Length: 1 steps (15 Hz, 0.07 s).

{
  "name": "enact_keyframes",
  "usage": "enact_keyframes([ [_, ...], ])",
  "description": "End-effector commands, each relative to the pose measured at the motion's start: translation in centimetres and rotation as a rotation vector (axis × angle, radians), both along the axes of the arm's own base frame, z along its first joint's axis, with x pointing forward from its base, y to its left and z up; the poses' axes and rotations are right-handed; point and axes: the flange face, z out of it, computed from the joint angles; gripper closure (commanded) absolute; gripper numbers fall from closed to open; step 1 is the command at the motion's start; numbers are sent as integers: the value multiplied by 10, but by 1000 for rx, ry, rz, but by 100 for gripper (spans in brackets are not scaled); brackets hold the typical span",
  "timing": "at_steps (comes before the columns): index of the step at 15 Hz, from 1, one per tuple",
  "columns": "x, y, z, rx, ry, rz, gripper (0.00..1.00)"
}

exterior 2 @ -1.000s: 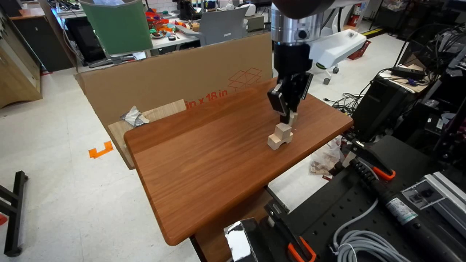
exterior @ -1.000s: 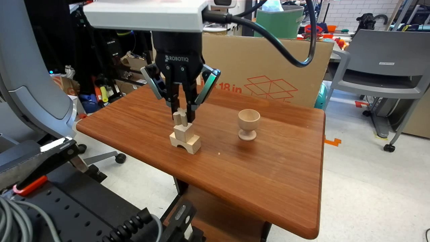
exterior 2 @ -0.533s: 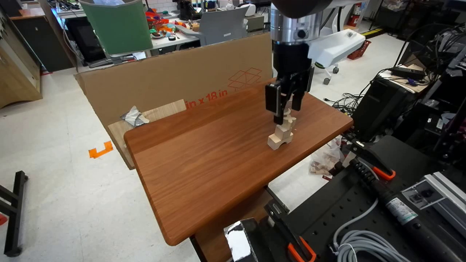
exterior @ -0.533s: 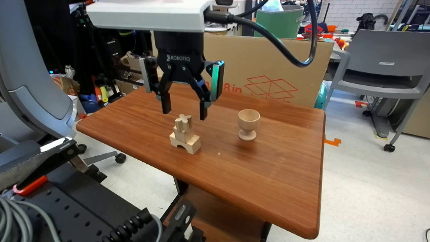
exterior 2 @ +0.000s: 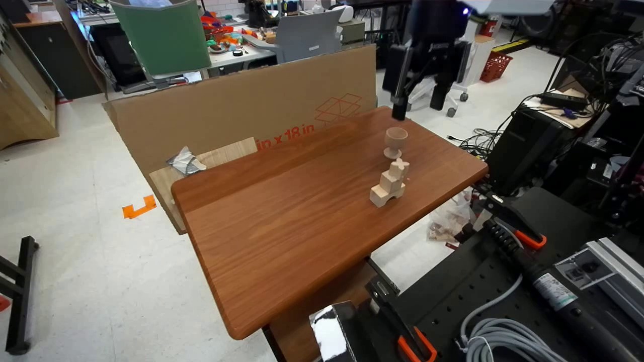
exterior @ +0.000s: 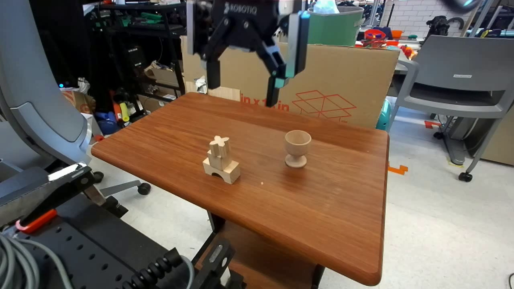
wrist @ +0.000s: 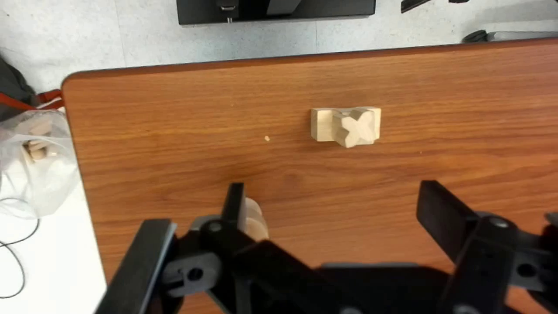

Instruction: Put the flowery block on the square block

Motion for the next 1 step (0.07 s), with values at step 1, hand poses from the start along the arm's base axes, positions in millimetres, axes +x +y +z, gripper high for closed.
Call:
enact_keyframes([
  [1, -2, -8, 10, 0, -3, -15, 0],
])
